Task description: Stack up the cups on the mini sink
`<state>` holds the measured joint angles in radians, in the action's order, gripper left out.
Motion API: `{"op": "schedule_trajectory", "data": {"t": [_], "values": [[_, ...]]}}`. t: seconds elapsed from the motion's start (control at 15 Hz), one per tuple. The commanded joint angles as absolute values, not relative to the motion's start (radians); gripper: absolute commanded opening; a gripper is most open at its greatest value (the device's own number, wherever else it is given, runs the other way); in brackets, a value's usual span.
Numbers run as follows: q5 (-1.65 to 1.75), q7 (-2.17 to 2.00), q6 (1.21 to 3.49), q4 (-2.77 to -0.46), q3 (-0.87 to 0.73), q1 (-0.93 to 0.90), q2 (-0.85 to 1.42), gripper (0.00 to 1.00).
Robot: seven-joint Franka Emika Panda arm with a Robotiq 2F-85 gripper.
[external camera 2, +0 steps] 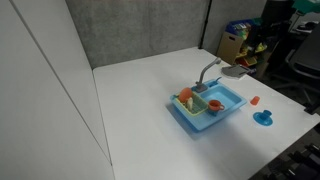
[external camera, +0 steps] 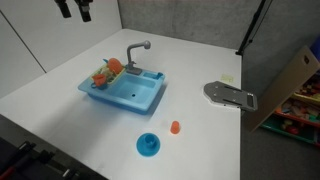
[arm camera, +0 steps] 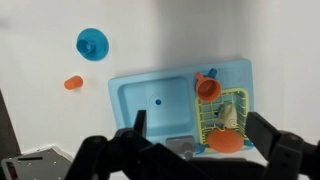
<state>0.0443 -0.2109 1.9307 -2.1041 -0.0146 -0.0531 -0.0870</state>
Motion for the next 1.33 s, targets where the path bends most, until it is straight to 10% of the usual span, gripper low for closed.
{"op": "schedule_trajectory", "data": {"t": [0.0,1.27], "values": [[0.053,-0.214,1.853,-2.118,-0.002,-0.03,-0.188,1.0],[0.025,-0.014,1.783,-2.21,-0.035,-0.011,-0.445,1.0]]}}
